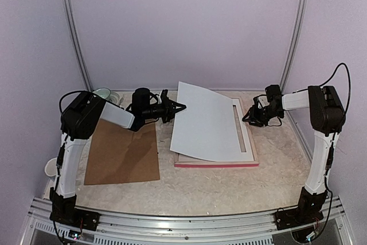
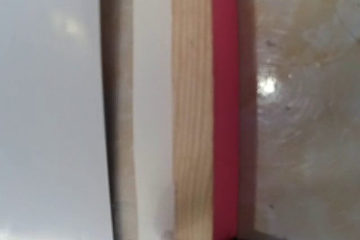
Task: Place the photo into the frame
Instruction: Place the photo on the mat board.
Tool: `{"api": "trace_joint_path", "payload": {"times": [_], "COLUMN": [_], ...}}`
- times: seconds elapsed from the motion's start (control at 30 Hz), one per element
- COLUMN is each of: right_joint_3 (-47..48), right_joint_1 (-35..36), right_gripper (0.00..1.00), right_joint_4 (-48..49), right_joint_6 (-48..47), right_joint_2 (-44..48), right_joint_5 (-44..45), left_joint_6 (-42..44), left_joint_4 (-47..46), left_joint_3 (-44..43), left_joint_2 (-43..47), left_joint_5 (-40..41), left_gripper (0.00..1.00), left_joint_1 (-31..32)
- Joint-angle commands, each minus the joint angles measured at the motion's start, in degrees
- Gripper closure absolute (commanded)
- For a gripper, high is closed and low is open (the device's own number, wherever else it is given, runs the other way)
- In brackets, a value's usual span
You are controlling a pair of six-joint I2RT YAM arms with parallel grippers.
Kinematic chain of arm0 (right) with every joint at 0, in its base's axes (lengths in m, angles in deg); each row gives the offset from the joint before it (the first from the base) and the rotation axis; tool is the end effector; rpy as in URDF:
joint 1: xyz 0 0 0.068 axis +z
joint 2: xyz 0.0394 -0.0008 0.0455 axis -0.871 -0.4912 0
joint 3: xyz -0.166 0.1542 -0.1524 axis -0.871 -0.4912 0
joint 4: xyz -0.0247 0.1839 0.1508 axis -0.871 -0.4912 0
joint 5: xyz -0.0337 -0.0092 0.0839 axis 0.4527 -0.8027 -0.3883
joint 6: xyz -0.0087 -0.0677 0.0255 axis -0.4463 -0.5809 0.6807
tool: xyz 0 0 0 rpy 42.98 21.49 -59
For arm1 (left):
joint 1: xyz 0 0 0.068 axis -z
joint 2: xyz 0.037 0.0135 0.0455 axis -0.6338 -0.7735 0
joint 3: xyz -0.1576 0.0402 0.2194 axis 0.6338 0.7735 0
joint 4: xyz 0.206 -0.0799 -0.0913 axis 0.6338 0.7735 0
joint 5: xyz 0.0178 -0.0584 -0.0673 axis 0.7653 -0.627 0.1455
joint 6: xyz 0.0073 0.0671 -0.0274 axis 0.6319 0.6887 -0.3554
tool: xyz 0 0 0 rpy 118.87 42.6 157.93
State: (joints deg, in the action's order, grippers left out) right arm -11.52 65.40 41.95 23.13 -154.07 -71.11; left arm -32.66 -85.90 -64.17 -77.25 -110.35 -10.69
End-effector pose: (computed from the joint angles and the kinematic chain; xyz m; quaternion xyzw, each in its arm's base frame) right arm 0.4182 0.0645 0.1358 0.0931 0.9257 0.3016 0.2085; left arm 0.4226 -0.2765 0.1509 -0.0363 0.7457 -0.6368 0.1926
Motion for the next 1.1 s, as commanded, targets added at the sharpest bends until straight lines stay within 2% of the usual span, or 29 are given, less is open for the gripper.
{"api": "trace_joint_path", "payload": {"times": [0.0,0.6,1.07], "right_joint_3": [-0.06,-1.09,-2.06], "right_joint_1": [0.62,0.63,0.59], "right_gripper": [0.63,0.63,0.63], "right_joint_4": [-1.17,-0.05,1.14], "right_joint_6": [-0.39,0.09,0.54], "right_joint_2": [-1.37,-1.39,-2.13], "right_joint_5": [-1.66,-2.36,-3.72], "left_joint_6": [-8.59,-12.32,-16.97], "left_joint_4": [-11.75,-14.48,-24.02], "left_joint_3": [0.54,-2.12,-3.26], "left_joint_2": [-2.02,-6.07,-7.35], "left_joint_5": [-0.13,3.31,2.31], "left_gripper": [0.91,0.91,0.91], "left_joint_1": [0.67,2.06,2.91]}}
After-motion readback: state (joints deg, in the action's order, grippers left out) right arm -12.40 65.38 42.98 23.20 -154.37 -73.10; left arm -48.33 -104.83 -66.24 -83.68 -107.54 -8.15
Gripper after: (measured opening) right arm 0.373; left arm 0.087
